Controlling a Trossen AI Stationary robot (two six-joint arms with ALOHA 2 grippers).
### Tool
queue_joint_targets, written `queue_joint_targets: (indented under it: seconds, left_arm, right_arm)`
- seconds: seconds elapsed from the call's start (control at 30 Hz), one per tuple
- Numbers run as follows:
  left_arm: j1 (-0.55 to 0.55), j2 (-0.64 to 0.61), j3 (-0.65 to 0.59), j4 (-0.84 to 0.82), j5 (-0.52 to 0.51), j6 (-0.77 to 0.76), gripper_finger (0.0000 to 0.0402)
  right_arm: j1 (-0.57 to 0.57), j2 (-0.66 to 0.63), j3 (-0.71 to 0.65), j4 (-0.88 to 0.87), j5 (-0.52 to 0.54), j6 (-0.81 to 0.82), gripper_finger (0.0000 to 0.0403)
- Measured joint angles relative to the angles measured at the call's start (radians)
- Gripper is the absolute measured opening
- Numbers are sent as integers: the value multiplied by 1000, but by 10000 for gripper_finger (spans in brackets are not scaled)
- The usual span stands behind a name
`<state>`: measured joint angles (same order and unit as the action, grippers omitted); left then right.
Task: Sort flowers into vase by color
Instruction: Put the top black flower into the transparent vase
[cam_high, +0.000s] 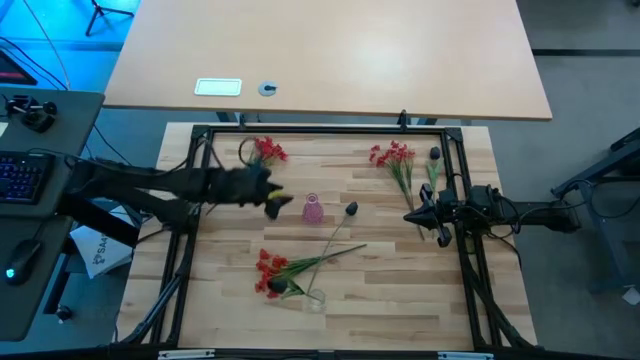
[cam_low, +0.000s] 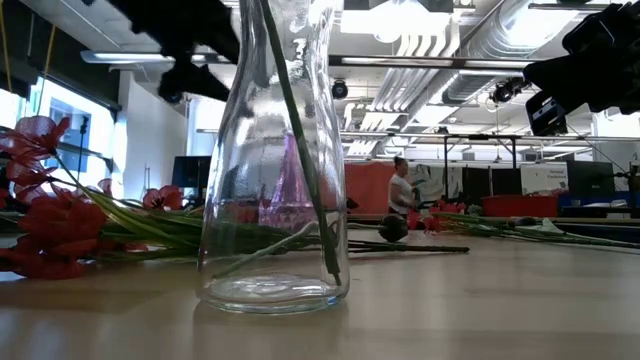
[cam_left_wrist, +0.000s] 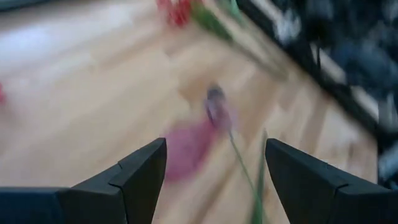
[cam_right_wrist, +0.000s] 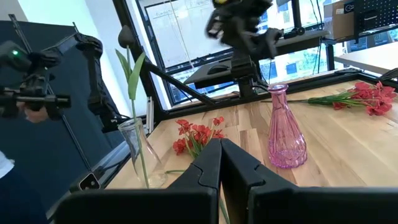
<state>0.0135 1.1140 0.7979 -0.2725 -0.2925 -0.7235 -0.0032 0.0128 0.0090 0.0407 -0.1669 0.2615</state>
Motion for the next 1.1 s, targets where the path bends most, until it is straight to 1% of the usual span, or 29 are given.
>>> queue_joint_targets:
  seconds: [0.1,0.2,0.23,0.3,0.37,0.4,0.47,0.5,0.57,0.6,0.67,0.7,0.73,0.8,0.9,0.97,1.03,1.1]
  left_arm:
    - [70,23,0,130,-2,-2,260]
    - [118,31,0,216,15,-5,260]
    - [128,33,0,237,18,-3,260]
    - [151,34,0,245,22,3,260]
    - [178,33,0,253,22,3,260]
    - [194,33,0,252,22,3,260]
    - [225,34,0,256,21,3,260]
    - [243,34,0,269,21,3,260]
    - [276,33,0,301,22,18,260]
    - [293,33,0,314,22,31,260]
    - [329,34,0,344,22,70,260]
    - [349,34,0,359,24,92,260]
    - [372,33,0,374,39,116,260]
    - [425,33,0,394,90,156,260]
    - [506,33,0,399,203,184,260]
    - [554,33,0,391,280,195,260]
    - [597,33,0,385,340,214,260]
    - [631,33,0,372,374,244,260]
  right_arm:
    - [-1,0,0,0,16,-55,0]
    - [-2,2,0,51,95,-105,0]
    - [-2,2,0,93,122,-90,0]
    - [-2,2,0,233,178,28,0]
    - [-2,2,0,402,278,173,0]
    - [-2,2,0,478,342,216,0]
    - [-4,2,0,579,498,204,0]
    - [-4,4,2,599,585,185,0]
    - [-12,24,22,567,745,166,0]
    - [-20,48,44,537,779,166,0]
    - [-43,125,111,439,787,197,0]
    - [-57,173,156,350,789,237,0]
    - [-72,223,209,225,799,297,0]
    - [-114,320,328,-78,828,435,0]
    - [-190,457,492,-547,835,671,0]
    - [-234,534,572,-769,830,798,0]
    - [-270,591,636,-899,815,877,0]
    - [-300,631,683,-979,789,906,0]
